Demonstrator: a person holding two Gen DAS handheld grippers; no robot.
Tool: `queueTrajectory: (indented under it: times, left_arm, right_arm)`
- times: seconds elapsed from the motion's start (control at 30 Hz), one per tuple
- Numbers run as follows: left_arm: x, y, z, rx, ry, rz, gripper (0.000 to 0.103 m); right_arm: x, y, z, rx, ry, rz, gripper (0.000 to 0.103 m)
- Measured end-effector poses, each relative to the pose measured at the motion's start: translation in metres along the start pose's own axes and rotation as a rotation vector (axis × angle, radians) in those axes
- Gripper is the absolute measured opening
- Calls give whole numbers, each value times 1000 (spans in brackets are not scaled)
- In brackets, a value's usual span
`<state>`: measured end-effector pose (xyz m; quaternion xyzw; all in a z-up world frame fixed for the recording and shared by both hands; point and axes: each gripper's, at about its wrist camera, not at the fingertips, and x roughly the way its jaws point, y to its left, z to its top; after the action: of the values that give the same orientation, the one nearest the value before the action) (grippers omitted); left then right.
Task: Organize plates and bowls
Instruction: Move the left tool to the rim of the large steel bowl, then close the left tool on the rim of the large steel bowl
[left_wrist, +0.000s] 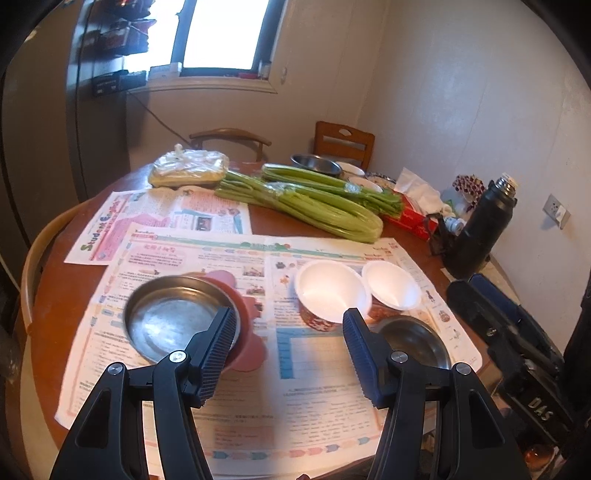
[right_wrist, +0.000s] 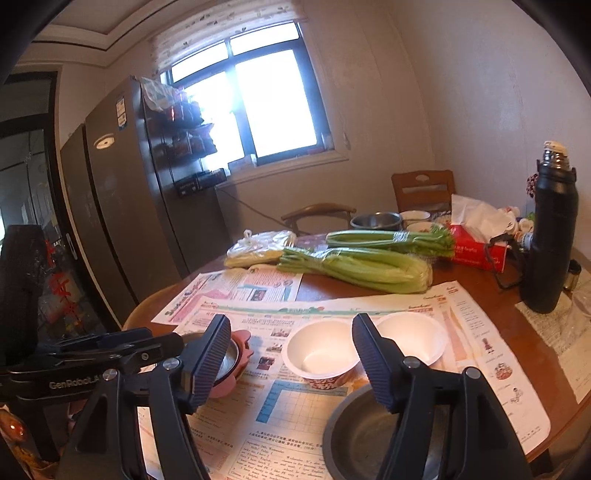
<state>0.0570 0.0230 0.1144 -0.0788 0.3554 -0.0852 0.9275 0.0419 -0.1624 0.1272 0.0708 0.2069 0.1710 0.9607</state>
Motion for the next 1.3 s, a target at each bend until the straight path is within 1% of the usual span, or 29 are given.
queueTrajectory:
  times: [0.1, 0.2, 0.4, 0.47, 0.57, 0.63, 0.73, 0.83, 0.9, 1.03, 1.17, 1.3]
  left_arm:
    - [3, -12, -3, 11, 9, -19, 62]
    - [9, -21, -9, 17, 28, -37, 62]
    - [27, -43, -15, 59, 68, -71, 62]
    - [35, -51, -17, 83, 84, -77, 62]
    - [46, -61, -16, 93, 99, -85, 62]
    - [54, -68, -16, 106, 106, -100, 62]
    - [62, -78, -15, 130, 114, -116, 63]
    - [69, -85, -16, 144, 129, -111, 62]
    - [74, -88, -19, 148, 143, -122, 63]
    - [82, -95, -25, 160, 185, -152, 63]
    - [90, -100, -29, 168, 200, -147, 63]
    - [102, -104, -32, 175, 222, -150, 62]
  right_arm:
    - [-9, -9, 2, 19, -22, -2, 71]
    - [-14, -18, 5, 32, -22, -9, 73]
    - [-22, -42, 3, 65, -39, -46, 75]
    - [-24, -54, 2, 93, -41, -36, 78]
    - [-26, -74, -1, 137, -50, -40, 79]
    - [-25, -86, -3, 165, -40, -34, 84]
    - [-25, -100, -6, 185, -39, -16, 85]
    - [-24, -111, -8, 196, -22, -22, 85]
    - [-23, -116, -10, 194, -4, -36, 85]
    - [-23, -126, -16, 183, 27, -95, 85]
    - [-21, -140, -21, 183, 65, -164, 85]
    - [-15, -146, -32, 172, 122, -190, 85]
